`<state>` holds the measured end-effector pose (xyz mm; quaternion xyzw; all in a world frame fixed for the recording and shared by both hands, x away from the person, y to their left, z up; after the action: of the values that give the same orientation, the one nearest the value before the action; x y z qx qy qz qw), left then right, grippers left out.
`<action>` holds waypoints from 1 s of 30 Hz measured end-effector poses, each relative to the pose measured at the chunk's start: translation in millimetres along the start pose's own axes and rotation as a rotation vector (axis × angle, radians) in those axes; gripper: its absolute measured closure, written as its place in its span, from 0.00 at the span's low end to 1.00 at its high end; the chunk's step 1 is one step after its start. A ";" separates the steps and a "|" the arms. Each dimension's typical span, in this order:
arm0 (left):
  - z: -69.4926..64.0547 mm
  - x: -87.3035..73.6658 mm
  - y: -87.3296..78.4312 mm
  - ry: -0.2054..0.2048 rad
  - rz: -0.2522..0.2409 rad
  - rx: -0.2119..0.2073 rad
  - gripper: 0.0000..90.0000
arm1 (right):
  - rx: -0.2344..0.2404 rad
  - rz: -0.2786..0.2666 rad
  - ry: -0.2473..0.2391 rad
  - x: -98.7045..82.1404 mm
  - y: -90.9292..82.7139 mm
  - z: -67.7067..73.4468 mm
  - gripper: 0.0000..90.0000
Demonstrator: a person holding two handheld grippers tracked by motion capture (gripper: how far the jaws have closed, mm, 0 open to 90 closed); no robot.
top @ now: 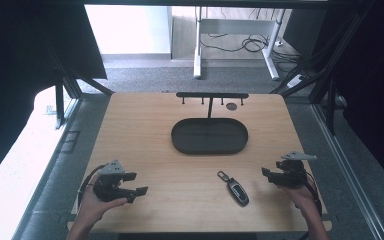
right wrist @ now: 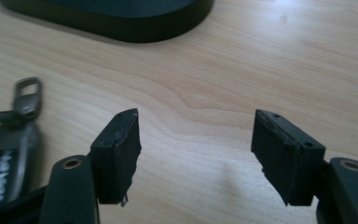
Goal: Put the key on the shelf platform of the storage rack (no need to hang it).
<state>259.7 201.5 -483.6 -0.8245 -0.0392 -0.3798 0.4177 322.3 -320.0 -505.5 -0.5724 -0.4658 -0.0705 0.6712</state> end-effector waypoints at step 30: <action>-4.0 0.0 2.2 0.012 0.006 -0.006 0.33 | 0.125 0.184 -0.217 53.9 -21.0 51.2 0.34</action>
<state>258.2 197.1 -483.6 -0.8236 -0.0331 -0.3833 0.4168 311.2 -260.7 -457.3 -0.5741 -0.4845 0.0827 0.6548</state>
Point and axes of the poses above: each handheld gripper's, and its own axes: y roughly forward along the jaws, x roughly out of its top, z roughly to its left, the point moved 2 cm from there along y, roughly forward along the jaws, and after that the axes turned 11 degrees about -y, right-handed, at the moved point
